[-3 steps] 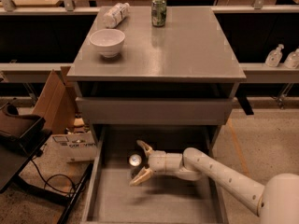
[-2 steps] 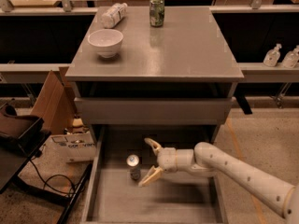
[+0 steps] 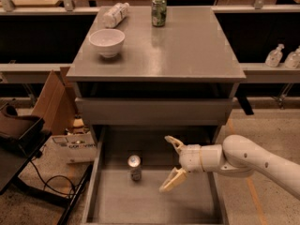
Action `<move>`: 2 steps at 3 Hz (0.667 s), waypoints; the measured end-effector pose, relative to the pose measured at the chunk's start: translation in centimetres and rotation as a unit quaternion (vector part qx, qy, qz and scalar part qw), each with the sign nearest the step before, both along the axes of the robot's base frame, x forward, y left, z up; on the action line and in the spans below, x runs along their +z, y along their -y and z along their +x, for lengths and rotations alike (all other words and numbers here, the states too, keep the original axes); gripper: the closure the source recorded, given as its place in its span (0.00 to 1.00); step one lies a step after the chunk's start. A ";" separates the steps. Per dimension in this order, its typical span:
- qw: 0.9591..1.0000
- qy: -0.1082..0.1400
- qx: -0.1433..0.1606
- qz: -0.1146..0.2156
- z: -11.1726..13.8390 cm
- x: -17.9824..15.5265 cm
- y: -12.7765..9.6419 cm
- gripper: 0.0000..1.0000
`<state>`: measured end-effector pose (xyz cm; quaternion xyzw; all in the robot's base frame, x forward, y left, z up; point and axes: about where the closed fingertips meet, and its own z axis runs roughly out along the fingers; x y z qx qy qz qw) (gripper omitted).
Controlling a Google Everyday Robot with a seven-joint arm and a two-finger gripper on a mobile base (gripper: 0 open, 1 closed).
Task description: Place redbull can into middle drawer
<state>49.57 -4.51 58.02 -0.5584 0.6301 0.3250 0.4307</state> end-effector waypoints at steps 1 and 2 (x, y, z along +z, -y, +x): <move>1.000 0.007 0.001 -0.003 0.2 0.6 -0.1 0.00; 1.000 0.028 -0.003 -0.014 1.0 2.3 1.0 0.00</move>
Offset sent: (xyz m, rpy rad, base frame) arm 0.0225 -0.0290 0.0492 -0.0625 -0.1189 -0.0275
